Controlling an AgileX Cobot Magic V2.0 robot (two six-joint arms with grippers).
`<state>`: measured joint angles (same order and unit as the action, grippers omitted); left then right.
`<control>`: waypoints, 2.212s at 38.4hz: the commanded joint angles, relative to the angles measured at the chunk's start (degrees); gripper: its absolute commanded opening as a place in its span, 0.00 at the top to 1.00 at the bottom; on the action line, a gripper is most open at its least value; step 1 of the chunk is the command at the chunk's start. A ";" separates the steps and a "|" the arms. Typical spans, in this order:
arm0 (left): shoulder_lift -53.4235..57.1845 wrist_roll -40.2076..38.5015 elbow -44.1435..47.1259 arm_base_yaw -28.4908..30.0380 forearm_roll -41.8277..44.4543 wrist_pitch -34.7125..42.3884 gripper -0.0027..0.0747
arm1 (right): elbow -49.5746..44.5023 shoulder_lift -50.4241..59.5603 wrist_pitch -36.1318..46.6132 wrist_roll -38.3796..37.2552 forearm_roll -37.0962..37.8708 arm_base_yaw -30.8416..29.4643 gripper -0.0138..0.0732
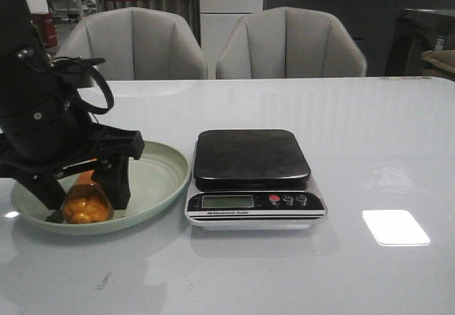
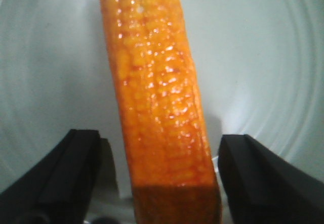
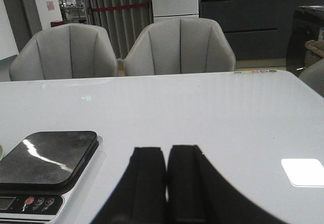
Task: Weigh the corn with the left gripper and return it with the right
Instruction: 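Lower the left gripper over the corn cob on the plate and close, then lift the corn cob off the plate with the left gripper, then carry the corn to the scale and lower it onto the pan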
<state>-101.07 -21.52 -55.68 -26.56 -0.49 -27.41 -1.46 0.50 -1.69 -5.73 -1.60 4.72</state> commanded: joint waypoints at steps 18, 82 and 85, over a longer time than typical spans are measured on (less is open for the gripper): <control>5.87 -0.35 -7.12 -0.38 -0.35 -5.70 0.82 | -0.59 1.12 4.88 0.48 0.67 -0.28 0.65; -5.13 3.33 -21.71 -13.29 -7.31 6.40 0.81 | -0.59 1.12 4.88 0.48 0.67 -0.28 0.65; -7.45 3.33 -23.35 -13.29 -7.69 6.56 0.76 | -0.59 1.12 4.88 0.48 0.67 -0.28 0.65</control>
<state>-109.30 -18.17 -75.74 -39.46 -7.07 -24.39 -1.46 0.50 -1.69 -5.73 -1.60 4.72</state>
